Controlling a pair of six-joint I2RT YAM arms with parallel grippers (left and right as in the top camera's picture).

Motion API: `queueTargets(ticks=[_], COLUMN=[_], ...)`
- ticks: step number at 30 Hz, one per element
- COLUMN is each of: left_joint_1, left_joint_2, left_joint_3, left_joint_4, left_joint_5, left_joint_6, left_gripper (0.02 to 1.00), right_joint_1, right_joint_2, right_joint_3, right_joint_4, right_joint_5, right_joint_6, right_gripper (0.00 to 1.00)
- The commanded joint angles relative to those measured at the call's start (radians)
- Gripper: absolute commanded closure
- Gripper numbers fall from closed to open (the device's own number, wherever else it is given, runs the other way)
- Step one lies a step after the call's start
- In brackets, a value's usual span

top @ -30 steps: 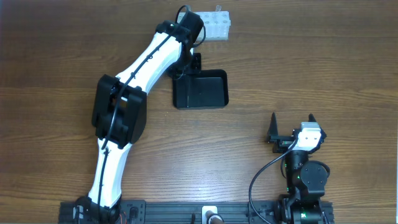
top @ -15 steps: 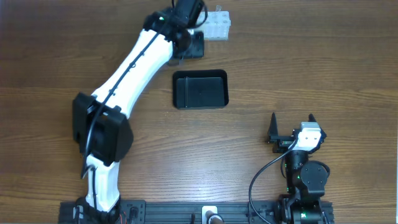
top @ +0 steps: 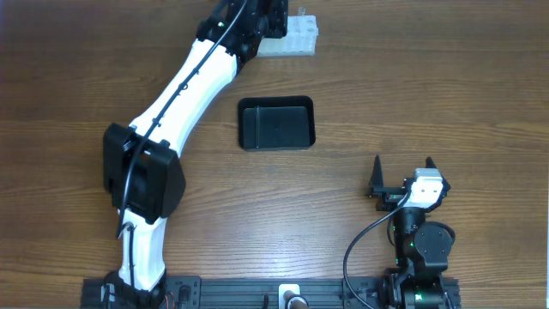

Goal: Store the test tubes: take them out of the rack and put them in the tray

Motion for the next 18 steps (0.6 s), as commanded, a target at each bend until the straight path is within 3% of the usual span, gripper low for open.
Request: queueTargets(ticks=[1, 18], left_joint_1=[0.033, 0.060], left_joint_2=[0.069, 0.239], left_joint_3=[0.004, 0.039], left_joint_4=[0.060, 0.317], left_joint_5=[-0.039, 0.023], left_joint_6=[0.044, 0.037], left_gripper=[0.314, 0.303], right_joint_1=[-0.006, -0.006], right_joint_2=[-0.011, -0.011], right_joint_3=[-0.006, -0.006], right_joint_4=[-0.003, -0.003], right_joint_5=[-0.005, -0.005], right_joint_6=[-0.008, -0.008], right_gripper=[0.007, 0.009])
